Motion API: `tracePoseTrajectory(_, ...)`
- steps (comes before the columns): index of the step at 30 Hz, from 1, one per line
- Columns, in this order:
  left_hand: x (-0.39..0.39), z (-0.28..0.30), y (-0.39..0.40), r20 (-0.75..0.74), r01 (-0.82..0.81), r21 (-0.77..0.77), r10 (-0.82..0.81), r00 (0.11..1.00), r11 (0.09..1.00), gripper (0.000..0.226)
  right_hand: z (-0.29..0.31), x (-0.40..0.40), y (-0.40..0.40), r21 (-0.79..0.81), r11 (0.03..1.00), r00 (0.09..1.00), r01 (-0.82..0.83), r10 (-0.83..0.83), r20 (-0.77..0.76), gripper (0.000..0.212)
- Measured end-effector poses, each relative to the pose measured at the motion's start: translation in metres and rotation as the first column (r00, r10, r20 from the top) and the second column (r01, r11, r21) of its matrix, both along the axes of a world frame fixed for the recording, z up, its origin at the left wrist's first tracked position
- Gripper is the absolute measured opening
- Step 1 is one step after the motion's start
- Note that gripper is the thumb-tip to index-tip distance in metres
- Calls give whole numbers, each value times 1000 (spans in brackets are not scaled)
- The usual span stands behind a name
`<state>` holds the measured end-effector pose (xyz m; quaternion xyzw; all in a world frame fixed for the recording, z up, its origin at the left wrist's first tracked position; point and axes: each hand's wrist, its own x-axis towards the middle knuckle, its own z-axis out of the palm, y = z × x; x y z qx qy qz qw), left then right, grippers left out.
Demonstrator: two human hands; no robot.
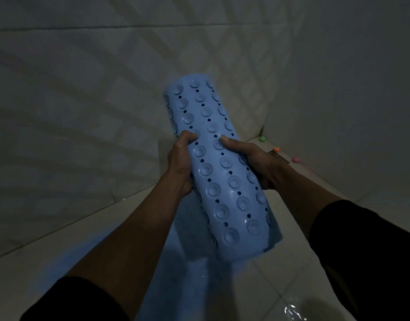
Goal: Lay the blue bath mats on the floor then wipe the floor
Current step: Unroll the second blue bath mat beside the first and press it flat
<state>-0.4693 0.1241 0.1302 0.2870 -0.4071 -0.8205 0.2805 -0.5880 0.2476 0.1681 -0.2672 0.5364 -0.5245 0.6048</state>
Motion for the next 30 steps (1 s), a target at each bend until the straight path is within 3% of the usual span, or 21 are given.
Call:
tracePoseTrajectory(3, -28, -15, 11, 34, 45, 2, -45, 998, 999, 69, -19, -24, 14, 14, 998, 998, 65, -65, 0, 56)
tracePoseTrajectory(7, -70, -58, 41, 103, 21, 24, -23, 994, 1000, 66, -65, -62, 44, 43, 974, 969, 222, -215, -119, 67)
tracePoseTrajectory(11, -104, -118, 89, 177, 15, 70, -27, 984, 997, 58, -114, -100, 84, 134, 931, 912, 339, -290, -291, 43)
tracePoseTrajectory(17, -134, -185, 137, 430, -189, 6, 168, 887, 982, 81, -183, -136, 119, 210, 937, 942, 281, -226, -249, 36)
tracePoseTrajectory(21, -128, -191, 169, 499, -317, -128, 337, 799, 940, 40, -215, -144, 125, 208, 952, 948, 224, -164, -272, 58)
tracePoseTrajectory(28, -101, -195, 219, 586, -496, -149, 480, 653, 856, 47, -243, -134, 141, 249, 967, 992, -43, 70, -100, 77)
tracePoseTrajectory(30, -92, -202, 238, 592, -518, -116, 478, 649, 847, 52, -256, -126, 153, 232, 965, 991, -126, 134, -17, 68)
